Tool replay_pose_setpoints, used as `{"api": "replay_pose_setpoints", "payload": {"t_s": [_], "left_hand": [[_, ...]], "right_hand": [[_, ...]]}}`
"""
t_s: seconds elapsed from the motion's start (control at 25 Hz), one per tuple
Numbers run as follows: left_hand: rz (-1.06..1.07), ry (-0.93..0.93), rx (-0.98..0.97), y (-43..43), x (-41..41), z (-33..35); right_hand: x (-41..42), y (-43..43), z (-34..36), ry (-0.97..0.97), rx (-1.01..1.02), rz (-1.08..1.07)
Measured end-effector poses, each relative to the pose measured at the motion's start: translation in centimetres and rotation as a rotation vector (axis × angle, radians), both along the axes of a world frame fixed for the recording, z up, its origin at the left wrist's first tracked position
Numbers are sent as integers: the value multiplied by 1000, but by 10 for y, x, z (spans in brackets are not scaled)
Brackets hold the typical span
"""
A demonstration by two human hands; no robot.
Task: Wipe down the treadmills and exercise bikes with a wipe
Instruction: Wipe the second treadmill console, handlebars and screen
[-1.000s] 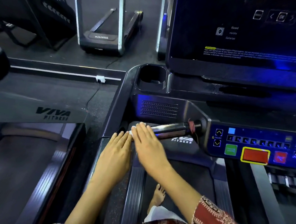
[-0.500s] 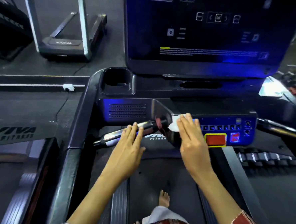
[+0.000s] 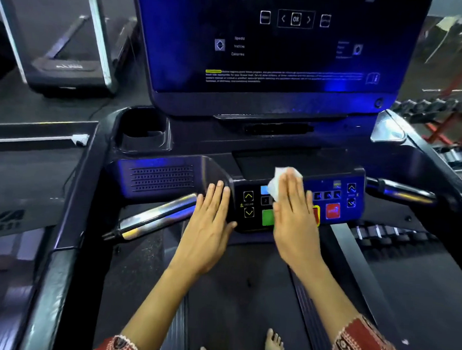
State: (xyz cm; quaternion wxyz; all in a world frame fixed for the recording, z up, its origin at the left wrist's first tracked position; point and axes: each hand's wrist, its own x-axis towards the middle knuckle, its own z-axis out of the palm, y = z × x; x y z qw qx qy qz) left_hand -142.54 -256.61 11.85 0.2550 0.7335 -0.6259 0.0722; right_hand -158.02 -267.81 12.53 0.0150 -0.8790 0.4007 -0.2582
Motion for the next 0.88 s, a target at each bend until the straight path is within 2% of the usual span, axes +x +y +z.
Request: {"api": "replay_pose_setpoints", "payload": {"t_s": [0.08, 0.24, 0.32, 0.4, 0.48, 0.6, 0.68, 0.76, 0.88], "left_hand": [[4, 10, -1, 1, -1, -2], [14, 0, -6, -2, -1, -3], [33, 24, -27, -3, -4, -2], [47, 54, -44, -4, -10, -2], [62, 73, -66, -6, -16, -3], [59, 37, -88, -13, -25, -3], [74, 0, -91, -18, -32, -1], [95, -18, -96, -25, -40, 2], [95, -28, -83, -36, -53, 4]], "right_hand": [[-20, 26, -20, 1, 29, 29], [9, 30, -18, 98, -126, 320], [9, 6, -8, 155, -190, 238], [-17, -5, -9, 93, -98, 25], [-37, 7, -19, 1, -20, -32], [-25, 21, -24, 42, -79, 250], [-16, -2, -12, 100, -161, 330], [-30, -33, -4, 68, -141, 171], [-76, -54, -13, -123, 81, -122]]}}
